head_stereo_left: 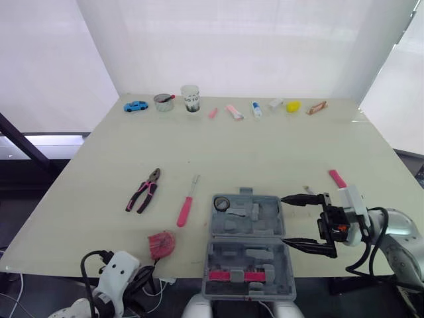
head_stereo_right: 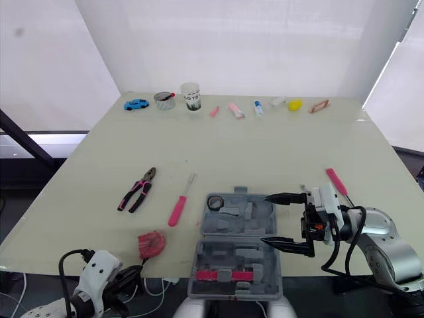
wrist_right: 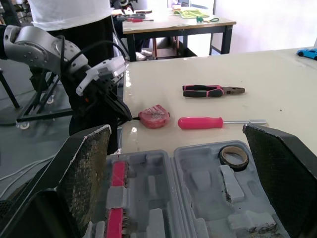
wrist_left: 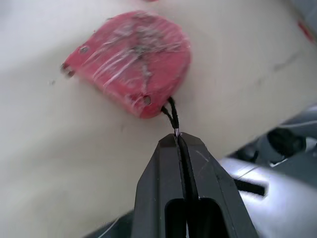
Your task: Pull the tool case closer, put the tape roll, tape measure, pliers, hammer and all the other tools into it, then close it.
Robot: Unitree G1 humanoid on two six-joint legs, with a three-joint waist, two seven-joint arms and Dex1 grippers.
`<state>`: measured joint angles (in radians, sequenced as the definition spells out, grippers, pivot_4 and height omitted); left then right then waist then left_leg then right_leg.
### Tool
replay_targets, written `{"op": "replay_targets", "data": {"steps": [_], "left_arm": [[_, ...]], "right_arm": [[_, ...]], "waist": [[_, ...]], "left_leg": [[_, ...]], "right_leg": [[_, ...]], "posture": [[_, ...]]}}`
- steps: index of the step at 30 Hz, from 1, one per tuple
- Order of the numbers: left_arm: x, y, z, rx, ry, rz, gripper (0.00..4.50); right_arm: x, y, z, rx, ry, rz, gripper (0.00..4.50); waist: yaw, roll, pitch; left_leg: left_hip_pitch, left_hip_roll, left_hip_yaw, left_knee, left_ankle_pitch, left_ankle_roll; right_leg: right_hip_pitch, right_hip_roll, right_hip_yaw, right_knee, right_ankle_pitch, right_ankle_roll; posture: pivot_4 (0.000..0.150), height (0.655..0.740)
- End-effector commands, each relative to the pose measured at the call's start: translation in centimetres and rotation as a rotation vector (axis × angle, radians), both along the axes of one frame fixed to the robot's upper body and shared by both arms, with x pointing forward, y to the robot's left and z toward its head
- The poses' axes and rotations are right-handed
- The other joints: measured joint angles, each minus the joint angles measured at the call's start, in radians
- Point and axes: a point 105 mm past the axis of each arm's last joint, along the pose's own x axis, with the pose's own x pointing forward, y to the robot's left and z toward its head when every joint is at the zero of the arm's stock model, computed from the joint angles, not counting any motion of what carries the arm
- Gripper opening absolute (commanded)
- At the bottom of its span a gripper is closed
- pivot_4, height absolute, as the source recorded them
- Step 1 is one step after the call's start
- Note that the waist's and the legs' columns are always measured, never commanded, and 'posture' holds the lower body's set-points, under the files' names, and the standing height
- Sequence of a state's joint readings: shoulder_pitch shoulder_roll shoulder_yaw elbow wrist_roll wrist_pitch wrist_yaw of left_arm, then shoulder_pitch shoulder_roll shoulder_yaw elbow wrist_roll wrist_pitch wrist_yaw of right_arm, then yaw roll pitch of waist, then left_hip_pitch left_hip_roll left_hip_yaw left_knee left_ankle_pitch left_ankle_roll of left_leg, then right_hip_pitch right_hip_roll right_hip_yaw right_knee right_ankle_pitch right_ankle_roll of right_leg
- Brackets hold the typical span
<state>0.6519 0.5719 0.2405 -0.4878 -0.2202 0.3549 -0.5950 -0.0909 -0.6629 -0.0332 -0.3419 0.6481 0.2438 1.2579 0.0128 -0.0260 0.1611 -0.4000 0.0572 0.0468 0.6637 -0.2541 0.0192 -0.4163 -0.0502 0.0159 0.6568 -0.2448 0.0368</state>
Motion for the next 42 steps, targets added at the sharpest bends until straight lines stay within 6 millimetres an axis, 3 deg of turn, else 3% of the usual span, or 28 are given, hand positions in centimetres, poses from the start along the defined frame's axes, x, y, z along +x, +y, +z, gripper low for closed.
{"op": "replay_targets", "data": {"steps": [1,4,7,10,11,12,14,15,19,23,28,35,42], "left_arm": [[-0.2,-0.8,1.1,-0.010,-0.047,-0.042,0.04],[0.1,-1.1,1.5,-0.019,-0.080,-0.063,0.04],[0.3,-1.4,2.0,-0.054,-0.099,-0.074,0.81],[-0.3,-1.5,2.4,-0.078,-0.104,-0.068,2.39],[-0.7,-1.6,2.5,-0.087,-0.098,-0.078,2.66],[-1.2,-1.8,2.5,-0.099,-0.087,-0.089,3.45],[-1.6,-2.1,2.7,-0.118,-0.087,-0.100,4.30],[-1.7,-2.1,2.8,-0.122,-0.094,-0.108,4.45],[-0.3,-1.6,4.0,-0.090,-0.187,-0.161,4.45],[1.3,-0.4,4.7,0.084,-0.264,-0.337,4.45],[2.7,1.4,4.6,0.114,-0.250,-0.404,4.45],[4.8,2.2,3.7,0.118,-0.210,-0.464,4.45],[5.5,2.3,2.6,0.055,-0.120,-0.498,4.45]], "right_arm": [[0.0,-0.1,0.7,-0.003,-0.042,0.011,4.50],[0.0,0.1,0.6,0.000,-0.045,0.011,4.50],[0.0,0.2,0.5,0.003,-0.046,0.011,4.50],[0.1,0.1,0.6,0.005,-0.051,0.005,4.50],[0.2,0.1,0.7,0.006,-0.053,0.003,4.50],[0.2,0.1,0.8,0.007,-0.054,0.000,4.50],[0.3,-0.1,0.8,0.006,-0.054,-0.003,4.50],[0.3,-0.1,0.8,0.005,-0.054,-0.004,4.50],[0.2,-0.2,0.9,0.005,-0.055,-0.007,4.50],[0.0,0.0,1.1,0.016,-0.052,-0.012,4.50],[0.1,0.1,1.2,0.017,-0.057,-0.015,4.50],[0.2,0.5,1.2,0.023,-0.062,-0.011,4.50],[-0.2,1.1,1.7,0.034,-0.061,0.019,4.50]], "waist": [[-0.001,-0.001,0.001],[-0.001,-0.001,0.002],[-0.001,-0.001,0.002],[-0.002,-0.002,0.003],[-0.005,-0.002,0.003],[-0.006,-0.002,0.003],[-0.007,-0.002,0.004],[-0.006,-0.002,0.004],[0.002,-0.001,0.007],[0.001,-0.001,0.007],[-0.008,-0.001,0.008],[-0.001,-0.001,0.008],[-0.002,-0.001,0.008]], "left_leg": [[0.000,0.000,0.000,0.000,0.000,0.000],[-0.001,0.000,0.000,0.000,0.000,0.000],[-0.001,0.000,0.000,0.000,0.000,0.000],[-0.001,0.000,0.000,0.000,0.000,0.000],[-0.001,0.000,0.000,0.000,0.000,0.000],[-0.001,0.000,0.001,0.000,0.000,0.000],[-0.001,0.000,0.001,-0.001,0.000,0.000],[-0.001,0.000,0.001,-0.001,0.000,0.000],[-0.001,0.000,-0.001,0.000,0.000,0.000],[-0.001,-0.002,0.000,0.000,0.000,0.000],[-0.002,-0.001,0.002,-0.001,0.000,0.000],[-0.002,-0.001,0.003,-0.001,0.000,0.001],[-0.002,-0.001,0.003,-0.001,0.000,0.001]], "right_leg": [[0.000,0.000,0.000,0.000,0.000,0.000],[0.000,0.000,0.000,-0.001,0.001,-0.001],[0.000,0.000,0.000,-0.001,0.001,-0.002],[0.000,0.000,0.000,-0.001,0.001,-0.001],[-0.001,0.000,0.000,-0.001,0.001,-0.001],[0.000,0.000,0.000,-0.001,0.001,-0.001],[0.000,0.000,0.000,-0.001,0.001,-0.001],[0.000,0.000,0.000,-0.001,0.001,-0.001],[-0.001,0.001,-0.001,-0.001,-0.001,0.001],[-0.001,0.002,-0.002,0.000,0.000,0.000],[-0.001,0.002,0.001,-0.001,0.002,-0.003],[0.000,0.002,-0.001,0.000,0.002,-0.002],[0.000,0.003,-0.001,0.000,0.002,-0.002]], "posture": [[0.150,0.7400],[0.150,0.7400],[0.150,0.7400],[0.150,0.7400],[0.150,0.7400],[0.150,0.7400],[0.150,0.7400],[0.150,0.7400],[0.150,0.7400],[0.150,0.7400],[0.150,0.7400],[0.150,0.7400],[0.150,0.7400]]}}
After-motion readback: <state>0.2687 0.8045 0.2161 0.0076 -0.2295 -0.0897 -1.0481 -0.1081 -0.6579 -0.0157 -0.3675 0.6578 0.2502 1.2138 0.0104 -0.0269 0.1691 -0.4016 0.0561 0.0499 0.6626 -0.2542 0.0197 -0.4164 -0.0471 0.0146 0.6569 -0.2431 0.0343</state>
